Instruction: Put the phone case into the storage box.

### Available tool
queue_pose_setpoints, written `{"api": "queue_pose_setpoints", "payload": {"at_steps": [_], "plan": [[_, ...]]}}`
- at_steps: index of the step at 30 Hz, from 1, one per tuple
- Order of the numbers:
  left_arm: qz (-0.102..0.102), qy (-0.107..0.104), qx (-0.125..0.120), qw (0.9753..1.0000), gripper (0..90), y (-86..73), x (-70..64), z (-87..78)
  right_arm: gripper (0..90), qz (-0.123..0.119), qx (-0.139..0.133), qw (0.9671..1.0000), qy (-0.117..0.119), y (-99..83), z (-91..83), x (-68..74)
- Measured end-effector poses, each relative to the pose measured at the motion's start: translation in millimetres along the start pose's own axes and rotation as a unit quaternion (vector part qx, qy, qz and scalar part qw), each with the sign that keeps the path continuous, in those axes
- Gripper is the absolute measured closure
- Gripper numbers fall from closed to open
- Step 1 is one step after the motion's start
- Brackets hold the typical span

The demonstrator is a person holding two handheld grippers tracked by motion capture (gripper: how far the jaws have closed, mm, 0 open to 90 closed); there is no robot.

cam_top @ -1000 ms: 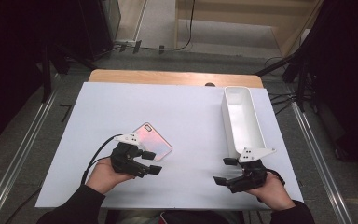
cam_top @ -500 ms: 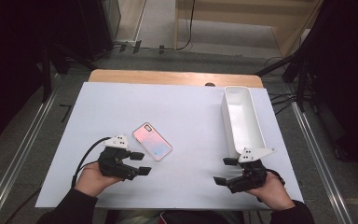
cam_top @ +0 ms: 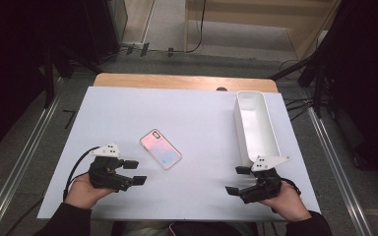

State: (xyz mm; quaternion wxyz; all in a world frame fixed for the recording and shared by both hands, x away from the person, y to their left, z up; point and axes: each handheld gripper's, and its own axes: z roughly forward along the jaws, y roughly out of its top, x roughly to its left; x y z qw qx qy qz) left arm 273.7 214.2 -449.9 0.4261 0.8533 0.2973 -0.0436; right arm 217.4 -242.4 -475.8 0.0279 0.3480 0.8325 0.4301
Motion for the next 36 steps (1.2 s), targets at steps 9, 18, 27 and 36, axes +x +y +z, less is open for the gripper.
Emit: {"api": "queue_pose_setpoints", "payload": {"at_steps": [9, 18, 27, 36], "plan": [[-0.006, 0.014, -0.002, 0.9999, 24.4, -4.3, 5.9, -5.4, 15.8, 0.000, 0.002, 1.0000, 0.000, -0.1, 0.6, 0.3], [-0.012, 0.007, -0.008, 0.9999, 24.4, -3.5, 5.9, -5.6, 15.8, -0.008, -0.012, 0.9999, 0.003, 7.8, 0.3, 4.2], [-0.016, 0.007, -0.015, 0.9997, 24.5, -3.3, 8.0, -8.5, 15.8, -0.009, -0.006, 0.9998, 0.018, 29.0, 11.2, 11.8], [-0.018, 0.004, -0.012, 0.9998, 24.5, -3.1, 7.1, -7.5, 15.8, -0.007, -0.014, 0.9995, 0.026, 42.1, 20.9, 13.3]]}}
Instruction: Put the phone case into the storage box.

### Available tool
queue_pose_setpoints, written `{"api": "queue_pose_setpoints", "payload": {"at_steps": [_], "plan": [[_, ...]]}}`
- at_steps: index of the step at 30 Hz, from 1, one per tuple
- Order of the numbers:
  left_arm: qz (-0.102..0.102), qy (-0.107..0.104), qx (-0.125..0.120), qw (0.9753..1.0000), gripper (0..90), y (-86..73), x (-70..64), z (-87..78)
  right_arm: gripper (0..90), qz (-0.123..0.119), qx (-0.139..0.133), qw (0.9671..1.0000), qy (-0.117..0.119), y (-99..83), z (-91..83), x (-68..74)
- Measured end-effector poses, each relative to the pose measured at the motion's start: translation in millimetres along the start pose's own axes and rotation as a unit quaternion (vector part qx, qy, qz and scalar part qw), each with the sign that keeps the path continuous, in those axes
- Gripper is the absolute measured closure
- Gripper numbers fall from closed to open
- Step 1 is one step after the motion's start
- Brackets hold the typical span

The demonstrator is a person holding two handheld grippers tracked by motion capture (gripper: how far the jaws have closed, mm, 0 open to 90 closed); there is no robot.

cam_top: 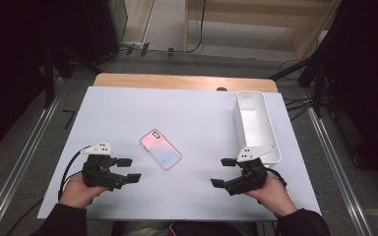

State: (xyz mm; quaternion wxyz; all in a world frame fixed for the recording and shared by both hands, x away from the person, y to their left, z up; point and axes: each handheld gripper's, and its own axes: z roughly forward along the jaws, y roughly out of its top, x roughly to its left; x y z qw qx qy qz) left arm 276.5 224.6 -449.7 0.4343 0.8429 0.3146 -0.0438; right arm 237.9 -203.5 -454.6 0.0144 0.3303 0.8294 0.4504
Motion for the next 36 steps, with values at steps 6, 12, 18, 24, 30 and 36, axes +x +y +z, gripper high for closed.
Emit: {"api": "queue_pose_setpoints", "payload": {"at_steps": [6, 12, 18, 24, 30, 36], "plan": [[0.003, -0.003, 0.006, 1.0000, 24.5, 0.2, -0.1, 0.7, 15.8, -0.003, -0.007, 1.0000, 0.004, 12.7, 10.8, -3.1], [-0.001, -0.008, 0.000, 1.0000, 24.5, 0.3, -0.2, 0.2, 15.8, 0.000, -0.010, 0.9999, 0.002, 20.8, 17.7, -4.6], [0.005, -0.009, 0.002, 0.9999, 24.5, 1.0, -1.3, 0.1, 15.8, 0.001, -0.012, 0.9999, -0.009, 28.4, 25.8, -8.4], [0.007, -0.008, 0.002, 0.9999, 24.5, 1.1, -1.8, 0.7, 15.8, 0.003, -0.017, 0.9997, -0.019, 35.7, 32.2, -10.5], [0.005, -0.007, 0.001, 1.0000, 24.5, 1.3, -1.9, 0.5, 15.8, 0.011, -0.013, 0.9996, -0.022, 43.3, 39.7, -10.7], [0.005, -0.006, -0.001, 1.0000, 24.5, 1.3, -2.4, -0.1, 15.8, 0.006, -0.016, 0.9995, -0.028, 52.0, 48.4, -9.4]]}}
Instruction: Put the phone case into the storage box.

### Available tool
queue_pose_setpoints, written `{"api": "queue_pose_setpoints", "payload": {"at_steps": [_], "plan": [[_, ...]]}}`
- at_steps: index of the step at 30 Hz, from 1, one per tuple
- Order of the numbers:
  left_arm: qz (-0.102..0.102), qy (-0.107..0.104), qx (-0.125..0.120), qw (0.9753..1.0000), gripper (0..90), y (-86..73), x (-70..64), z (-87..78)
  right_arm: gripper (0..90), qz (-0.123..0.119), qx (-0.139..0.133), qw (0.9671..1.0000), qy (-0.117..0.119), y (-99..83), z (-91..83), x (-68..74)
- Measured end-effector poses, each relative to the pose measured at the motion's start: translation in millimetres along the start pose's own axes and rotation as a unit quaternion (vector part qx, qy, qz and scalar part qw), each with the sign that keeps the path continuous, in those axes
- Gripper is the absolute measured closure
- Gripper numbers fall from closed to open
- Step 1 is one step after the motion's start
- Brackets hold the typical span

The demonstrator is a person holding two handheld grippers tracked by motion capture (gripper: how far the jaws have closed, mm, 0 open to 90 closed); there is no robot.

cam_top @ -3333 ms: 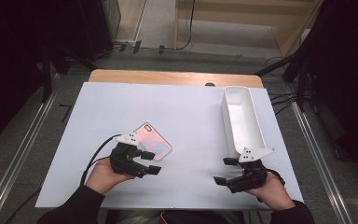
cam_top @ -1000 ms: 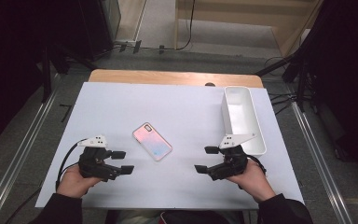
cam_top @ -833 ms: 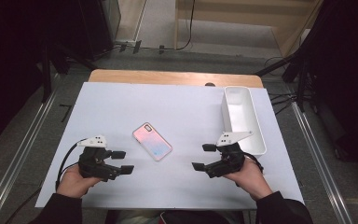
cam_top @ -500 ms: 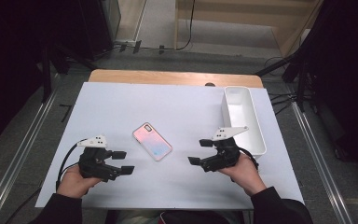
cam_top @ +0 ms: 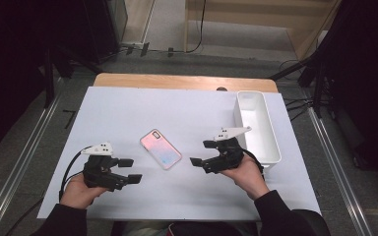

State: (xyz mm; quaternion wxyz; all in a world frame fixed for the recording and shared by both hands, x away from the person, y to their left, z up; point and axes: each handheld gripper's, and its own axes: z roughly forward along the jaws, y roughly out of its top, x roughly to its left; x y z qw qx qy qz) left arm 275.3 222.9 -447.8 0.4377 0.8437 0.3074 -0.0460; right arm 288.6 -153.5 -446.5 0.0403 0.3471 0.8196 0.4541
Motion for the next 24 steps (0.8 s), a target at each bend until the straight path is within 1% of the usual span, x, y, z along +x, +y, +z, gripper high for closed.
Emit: {"api": "queue_pose_setpoints", "payload": {"at_steps": [4, 5, 6, 7, 8, 9, 10, 11, 12, 13, 14, 15, 16, 18, 19, 21, 22, 24], "plan": [[0.000, -0.001, 0.000, 1.0000, 24.5, 0.0, -0.3, 0.0, 14.8, 0.001, -0.002, 1.0000, 0.005, 4.1, 5.4, 0.0], [0.000, 0.000, 0.000, 1.0000, 24.5, 0.0, -0.3, 0.0, 12.9, 0.001, -0.004, 1.0000, 0.009, 5.4, 7.5, -0.1], [0.000, 0.000, 0.000, 1.0000, 24.5, 0.0, -0.5, -0.2, 9.1, -0.002, -0.006, 0.9998, 0.018, 7.8, 12.0, -0.3], [0.001, -0.001, -0.001, 1.0000, 24.5, 0.0, -0.6, -0.2, 5.7, -0.005, -0.007, 0.9998, 0.019, 8.7, 13.0, 0.1], [-0.001, -0.001, -0.003, 1.0000, 24.5, 0.0, -1.2, -0.2, 0.0, -0.008, -0.012, 0.9997, 0.018, 10.0, 15.3, 1.0], [-0.001, -0.001, -0.003, 1.0000, 24.5, 0.0, -1.2, -0.2, 0.0, -0.006, -0.015, 0.9998, 0.015, 11.5, 16.9, 2.0], [0.000, -0.001, -0.002, 1.0000, 24.5, 0.0, -1.1, -0.1, 0.0, -0.009, -0.019, 0.9997, 0.011, 13.0, 18.3, 2.5], [0.002, -0.001, 0.000, 1.0000, 24.5, 0.1, -0.8, -0.1, 0.0, -0.006, -0.024, 0.9997, 0.009, 14.8, 19.7, 3.0], [0.000, -0.001, -0.001, 1.0000, 24.5, 0.0, -1.0, -0.2, 0.0, 0.000, -0.024, 0.9997, 0.008, 16.3, 21.1, 3.0], [0.000, -0.001, -0.001, 1.0000, 24.5, 0.0, -1.0, -0.2, 0.0, 0.010, -0.021, 0.9997, -0.002, 18.6, 22.5, 3.5], [0.000, -0.001, -0.002, 1.0000, 24.5, -0.1, -1.1, -0.3, 0.0, 0.011, -0.017, 0.9998, -0.007, 20.8, 24.3, 4.4], [0.000, -0.002, -0.004, 1.0000, 24.5, -0.2, -1.1, -0.1, 0.0, 0.005, -0.017, 0.9998, -0.008, 21.5, 25.4, 4.4], [0.000, -0.002, -0.003, 1.0000, 24.5, -0.1, -1.1, -0.2, 0.0, 0.002, -0.019, 0.9998, -0.002, 22.4, 26.4, 4.4], [0.000, -0.001, -0.002, 1.0000, 24.5, 0.0, -1.1, -0.3, 0.0, 0.002, -0.021, 0.9998, -0.002, 22.9, 27.5, 4.1], [0.001, -0.001, -0.002, 1.0000, 24.5, 0.0, -1.1, -0.1, 0.0, 0.005, -0.012, 0.9999, -0.005, 24.7, 30.4, 4.5], [0.001, -0.001, -0.001, 1.0000, 24.5, 0.0, -1.1, 0.0, 0.0, 0.004, -0.011, 0.9999, -0.005, 25.1, 31.5, 4.3], [0.001, -0.002, -0.002, 1.0000, 24.5, 0.1, -1.0, 0.0, 0.0, 0.005, -0.010, 0.9999, -0.011, 26.0, 34.6, 4.9], [0.000, -0.001, -0.002, 1.0000, 24.5, 0.3, -0.4, 0.3, 0.0, 0.006, -0.009, 0.9999, -0.011, 26.9, 37.8, 5.6]]}}
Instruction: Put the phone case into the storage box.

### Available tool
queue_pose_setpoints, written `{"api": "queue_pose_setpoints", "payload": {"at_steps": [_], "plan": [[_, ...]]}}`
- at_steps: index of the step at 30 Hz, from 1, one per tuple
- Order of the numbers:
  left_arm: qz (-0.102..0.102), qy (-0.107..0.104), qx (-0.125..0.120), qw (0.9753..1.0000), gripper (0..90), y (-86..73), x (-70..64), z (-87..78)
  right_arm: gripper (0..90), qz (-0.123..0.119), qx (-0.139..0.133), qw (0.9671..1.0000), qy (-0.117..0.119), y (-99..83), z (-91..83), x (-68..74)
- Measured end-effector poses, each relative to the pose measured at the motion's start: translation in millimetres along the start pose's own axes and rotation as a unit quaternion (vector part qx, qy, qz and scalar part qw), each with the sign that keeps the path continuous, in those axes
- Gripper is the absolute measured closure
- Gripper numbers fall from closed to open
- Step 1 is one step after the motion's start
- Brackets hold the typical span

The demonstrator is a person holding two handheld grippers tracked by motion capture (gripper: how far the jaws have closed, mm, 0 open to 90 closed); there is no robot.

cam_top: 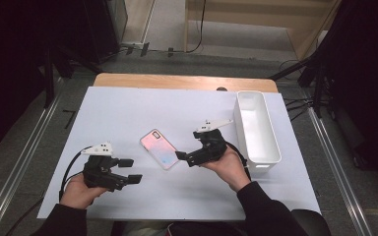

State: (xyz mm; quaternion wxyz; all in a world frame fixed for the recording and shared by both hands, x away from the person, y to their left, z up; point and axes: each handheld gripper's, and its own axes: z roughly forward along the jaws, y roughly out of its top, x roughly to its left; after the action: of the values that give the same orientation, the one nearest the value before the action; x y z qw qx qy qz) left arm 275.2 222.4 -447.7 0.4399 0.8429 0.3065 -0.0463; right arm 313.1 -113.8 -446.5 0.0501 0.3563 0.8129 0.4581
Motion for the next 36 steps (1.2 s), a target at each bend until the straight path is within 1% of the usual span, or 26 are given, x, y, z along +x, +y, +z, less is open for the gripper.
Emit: {"api": "queue_pose_setpoints", "payload": {"at_steps": [3, 6, 10, 11, 13, 21, 29, 34, 36], "plan": [[-0.001, 0.000, 0.000, 1.0000, 24.5, 0.2, 0.3, 0.0, 0.0, -0.003, 0.006, 1.0000, -0.004, 1.4, 4.9, 0.9], [-0.002, -0.003, -0.003, 1.0000, 24.5, 0.2, 0.9, -0.1, 0.0, -0.004, 0.007, 1.0000, -0.006, 2.8, 9.1, 1.6], [-0.001, -0.001, -0.001, 1.0000, 24.6, 0.4, 1.4, -1.2, 0.0, -0.009, 0.007, 0.9999, -0.010, 7.8, 17.4, 4.2], [-0.002, -0.001, -0.005, 1.0000, 24.6, 0.1, 1.3, -0.9, 0.0, -0.009, 0.007, 0.9999, -0.010, 7.8, 17.4, 4.2], [-0.003, 0.000, -0.005, 1.0000, 24.5, 0.0, 1.2, -1.0, 0.0, -0.009, 0.010, 0.9999, -0.008, 10.6, 22.8, 6.3], [-0.002, -0.001, -0.004, 1.0000, 24.5, -0.1, 1.4, -1.0, 0.0, -0.013, 0.014, 0.9997, -0.016, 14.5, 36.8, 11.0], [-0.005, -0.001, -0.005, 1.0000, 24.5, -0.2, 1.7, -1.6, 0.0, -0.007, 0.025, 0.9993, -0.028, 18.0, 52.3, 13.9], [-0.003, 0.001, -0.003, 1.0000, 24.5, -0.3, 1.4, -1.1, 0.0, 0.000, 0.022, 0.9993, -0.029, 21.9, 60.7, 15.8], [-0.002, 0.002, -0.004, 1.0000, 24.5, -0.6, 1.4, -1.3, 0.0, 0.002, 0.015, 0.9994, -0.030, 23.7, 65.3, 16.2]]}}
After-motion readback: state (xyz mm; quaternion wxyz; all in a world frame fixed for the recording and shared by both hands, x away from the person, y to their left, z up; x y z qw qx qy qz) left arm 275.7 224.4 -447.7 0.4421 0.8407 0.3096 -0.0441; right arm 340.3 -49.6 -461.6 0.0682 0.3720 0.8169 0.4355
